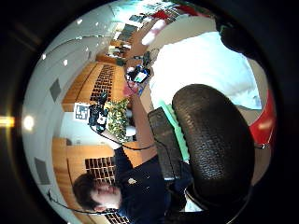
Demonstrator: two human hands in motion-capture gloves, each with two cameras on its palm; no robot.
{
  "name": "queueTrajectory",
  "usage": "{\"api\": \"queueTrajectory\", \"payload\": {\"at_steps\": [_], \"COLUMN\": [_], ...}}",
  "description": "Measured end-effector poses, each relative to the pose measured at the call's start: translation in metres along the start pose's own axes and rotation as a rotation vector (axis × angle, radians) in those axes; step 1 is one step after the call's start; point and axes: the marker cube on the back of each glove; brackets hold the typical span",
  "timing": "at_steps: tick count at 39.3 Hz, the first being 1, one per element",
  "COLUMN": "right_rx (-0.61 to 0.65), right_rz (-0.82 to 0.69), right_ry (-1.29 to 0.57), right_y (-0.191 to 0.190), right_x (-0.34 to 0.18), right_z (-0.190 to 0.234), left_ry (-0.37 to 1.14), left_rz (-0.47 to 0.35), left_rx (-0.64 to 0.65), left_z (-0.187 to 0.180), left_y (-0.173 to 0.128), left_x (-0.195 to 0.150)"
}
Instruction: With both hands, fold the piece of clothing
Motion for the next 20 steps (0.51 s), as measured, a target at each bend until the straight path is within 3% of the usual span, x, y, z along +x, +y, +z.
{"api": "queueTrajectory", "payload": {"at_steps": [20], "right_rx": [-0.015], "right_rz": [0.009], "right_ry": [0.077], "right_y": [0.019], "right_x": [0.0], "right_z": [-0.036], "left_ry": [0.008], "left_rz": [0.011], "left_rx": [0.011], "left_z": [-0.007], "left_y": [0.002], "left_x": [0.007]}}
